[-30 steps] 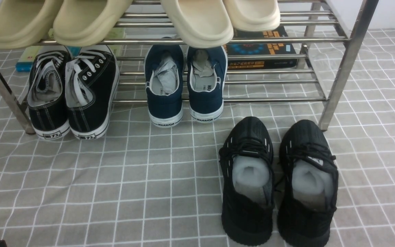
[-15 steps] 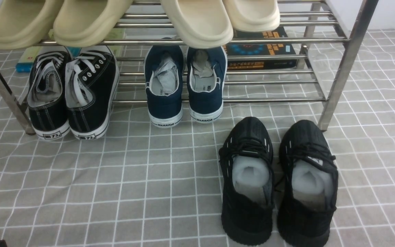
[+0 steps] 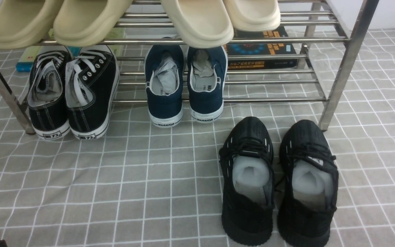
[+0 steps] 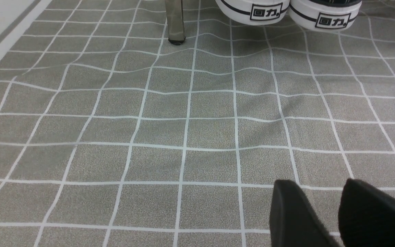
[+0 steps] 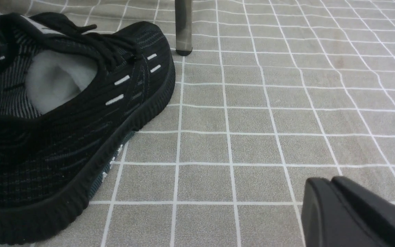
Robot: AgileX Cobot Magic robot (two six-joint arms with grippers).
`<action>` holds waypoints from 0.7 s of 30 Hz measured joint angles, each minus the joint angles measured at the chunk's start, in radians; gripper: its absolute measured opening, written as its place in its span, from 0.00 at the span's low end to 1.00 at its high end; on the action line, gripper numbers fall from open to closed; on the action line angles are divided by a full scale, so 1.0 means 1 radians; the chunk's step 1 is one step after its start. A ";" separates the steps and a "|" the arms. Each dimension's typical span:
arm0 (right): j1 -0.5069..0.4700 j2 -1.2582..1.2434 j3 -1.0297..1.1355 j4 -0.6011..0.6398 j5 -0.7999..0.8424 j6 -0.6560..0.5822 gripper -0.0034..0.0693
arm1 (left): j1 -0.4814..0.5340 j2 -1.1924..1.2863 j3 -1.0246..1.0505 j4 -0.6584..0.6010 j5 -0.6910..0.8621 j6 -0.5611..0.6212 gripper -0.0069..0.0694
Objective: Take the shoes off the shelf with your hand from the grey coffee tablecloth.
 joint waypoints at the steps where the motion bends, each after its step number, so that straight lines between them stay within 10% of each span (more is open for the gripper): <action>1: -0.009 0.000 0.000 0.000 0.000 0.000 0.11 | 0.000 0.000 0.000 0.000 0.000 0.000 0.41; 21: -0.039 0.000 0.000 -0.001 0.001 0.000 0.14 | 0.000 0.000 0.000 0.000 0.000 0.000 0.41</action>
